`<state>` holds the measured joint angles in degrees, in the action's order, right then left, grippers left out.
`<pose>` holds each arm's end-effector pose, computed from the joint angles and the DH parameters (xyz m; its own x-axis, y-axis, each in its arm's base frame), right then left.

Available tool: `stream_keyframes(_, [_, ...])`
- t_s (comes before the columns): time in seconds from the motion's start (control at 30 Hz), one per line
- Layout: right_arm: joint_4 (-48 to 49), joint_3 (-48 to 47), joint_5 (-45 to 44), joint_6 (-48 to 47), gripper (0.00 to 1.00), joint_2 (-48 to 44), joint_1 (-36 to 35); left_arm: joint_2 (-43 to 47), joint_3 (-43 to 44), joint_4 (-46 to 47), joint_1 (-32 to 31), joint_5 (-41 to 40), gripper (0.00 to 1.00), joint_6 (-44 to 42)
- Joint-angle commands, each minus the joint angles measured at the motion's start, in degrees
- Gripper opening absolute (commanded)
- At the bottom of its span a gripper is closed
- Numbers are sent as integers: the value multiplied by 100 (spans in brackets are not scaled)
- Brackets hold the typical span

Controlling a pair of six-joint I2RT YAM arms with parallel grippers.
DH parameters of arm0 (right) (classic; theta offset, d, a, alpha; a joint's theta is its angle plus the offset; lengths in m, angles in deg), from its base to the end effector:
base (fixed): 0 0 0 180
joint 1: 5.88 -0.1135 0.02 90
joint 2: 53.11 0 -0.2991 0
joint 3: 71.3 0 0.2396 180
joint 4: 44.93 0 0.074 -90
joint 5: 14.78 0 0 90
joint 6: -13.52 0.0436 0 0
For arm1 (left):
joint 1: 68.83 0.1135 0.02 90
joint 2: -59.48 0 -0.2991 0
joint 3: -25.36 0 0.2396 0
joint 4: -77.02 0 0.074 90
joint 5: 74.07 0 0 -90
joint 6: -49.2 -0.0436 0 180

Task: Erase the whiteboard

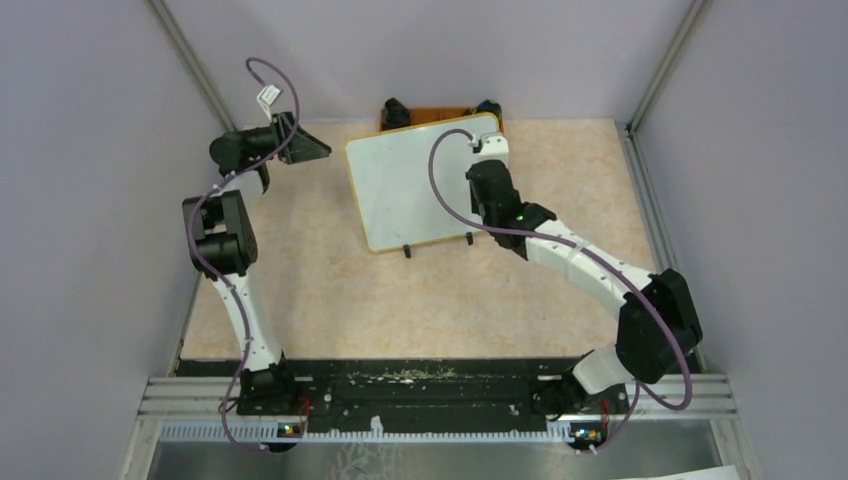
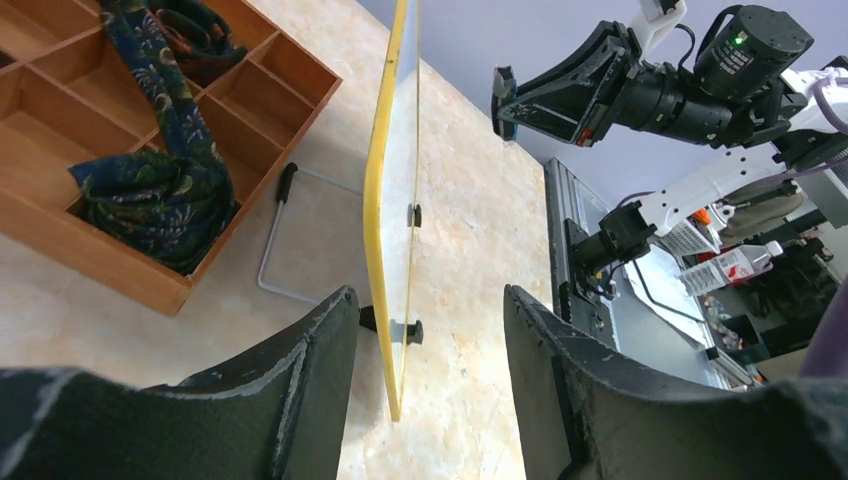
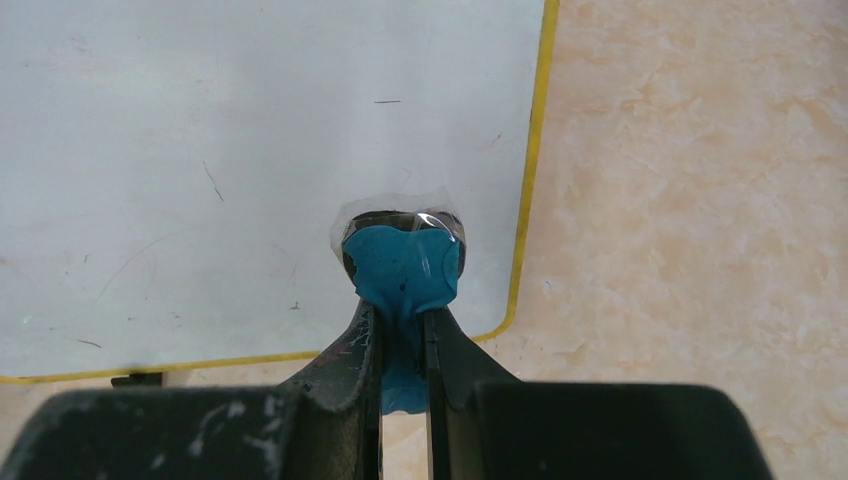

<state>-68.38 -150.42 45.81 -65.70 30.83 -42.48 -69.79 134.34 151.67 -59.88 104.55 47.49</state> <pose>0.2743 0.1771 0.3378 -0.4057 -0.0984 -0.9087 -0.0980 0.9931 -0.0637 0.4788 0.0313 0.3230 -0.5475 -0.1106 -0.8295 0.8195 0.1298 -0.5582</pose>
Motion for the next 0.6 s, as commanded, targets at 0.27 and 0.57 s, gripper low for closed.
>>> stream_keyframes(0.27, [-1602, -194, -741, 611, 0, -1159, 21, 1356, -1652, 1351, 992, 1448, 57, -372])
stream_keyframes(0.57, [-3366, 195, 101, 1376, 0, -1988, 73, 2431, -3695, 1356, 1560, 1448, 57, -711])
